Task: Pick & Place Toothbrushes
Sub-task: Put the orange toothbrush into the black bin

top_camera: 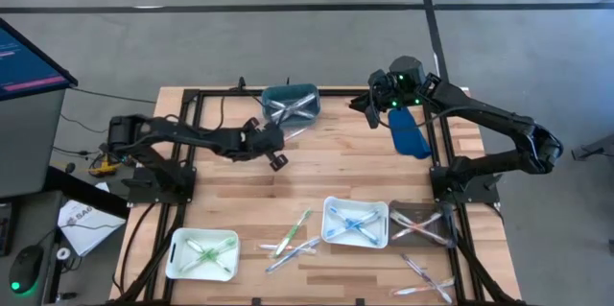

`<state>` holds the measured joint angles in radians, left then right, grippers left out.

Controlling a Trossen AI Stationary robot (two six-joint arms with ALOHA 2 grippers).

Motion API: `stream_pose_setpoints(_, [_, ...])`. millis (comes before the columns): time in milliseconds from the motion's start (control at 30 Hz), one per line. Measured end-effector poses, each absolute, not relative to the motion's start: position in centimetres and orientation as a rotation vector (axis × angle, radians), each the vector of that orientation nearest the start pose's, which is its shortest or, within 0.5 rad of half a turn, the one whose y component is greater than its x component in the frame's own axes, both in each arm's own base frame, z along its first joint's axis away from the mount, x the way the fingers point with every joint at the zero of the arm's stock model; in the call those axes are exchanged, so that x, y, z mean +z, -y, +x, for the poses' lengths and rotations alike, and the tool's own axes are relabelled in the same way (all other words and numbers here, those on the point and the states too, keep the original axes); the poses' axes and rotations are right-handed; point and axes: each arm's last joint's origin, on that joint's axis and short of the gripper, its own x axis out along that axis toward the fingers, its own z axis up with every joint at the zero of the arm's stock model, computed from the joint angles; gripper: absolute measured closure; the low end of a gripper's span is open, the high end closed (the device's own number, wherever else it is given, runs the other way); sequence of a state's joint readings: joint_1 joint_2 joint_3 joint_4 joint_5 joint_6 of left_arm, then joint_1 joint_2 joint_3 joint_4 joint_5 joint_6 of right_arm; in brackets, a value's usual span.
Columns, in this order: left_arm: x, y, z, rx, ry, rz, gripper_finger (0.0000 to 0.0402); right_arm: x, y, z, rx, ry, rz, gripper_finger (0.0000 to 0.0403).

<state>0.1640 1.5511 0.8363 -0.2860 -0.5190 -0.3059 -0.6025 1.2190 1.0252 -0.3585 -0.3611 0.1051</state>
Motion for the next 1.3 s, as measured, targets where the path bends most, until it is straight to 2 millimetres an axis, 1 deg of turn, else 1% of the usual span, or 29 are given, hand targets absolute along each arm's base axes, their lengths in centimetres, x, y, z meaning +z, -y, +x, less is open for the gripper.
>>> stream_pose_setpoints(100, [17.5, -6.3, 28.1, 0.788, -0.873, -0.108, 0.0401, 31.3, 14.0, 22.1, -0.262, -0.479, 0.359, 0.0316])
stream_pose_setpoints(233, [17.0, -6.7, 28.3, 0.811, -0.875, -0.143, 0.0401, 31.0, 14.2, 22.4, -0.265, -0.491, 0.367, 0.0316])
stream_pose_setpoints(400, [15.7, -7.4, 28.4, 0.879, -0.870, -0.286, 0.0401, 31.0, 14.0, 22.5, -0.265, -0.489, 0.387, 0.0316])
stream_pose_setpoints(567, [15.5, -7.5, 28.4, 0.940, -0.819, -0.398, 0.0401, 30.9, 13.8, 22.6, -0.260, -0.493, 0.396, 0.0316])
stream_pose_setpoints(800, [15.4, -7.5, 28.4, 0.924, -0.838, -0.387, 0.0401, 30.9, 13.9, 22.6, -0.268, -0.489, 0.413, 0.0316])
stream_pose_setpoints(900, [14.9, -7.4, 28.5, 0.916, -0.863, -0.388, 0.0401, 30.9, 13.9, 22.6, -0.267, -0.489, 0.413, 0.0316])
stream_pose_setpoints(1000, [13.8, -7.3, 28.7, 0.886, -0.912, -0.406, 0.0401, 30.9, 13.9, 22.6, -0.268, -0.488, 0.413, 0.0316])
stream_pose_setpoints(1100, [13.1, -6.8, 28.9, 0.853, -0.951, -0.411, 0.0401, 30.9, 13.9, 22.6, -0.267, -0.488, 0.413, 0.0316])
stream_pose_setpoints(1300, [12.9, -5.2, 29.3, 0.782, -0.969, -0.393, 0.0401, 31.0, 13.9, 22.6, -0.267, -0.488, 0.413, 0.0316])
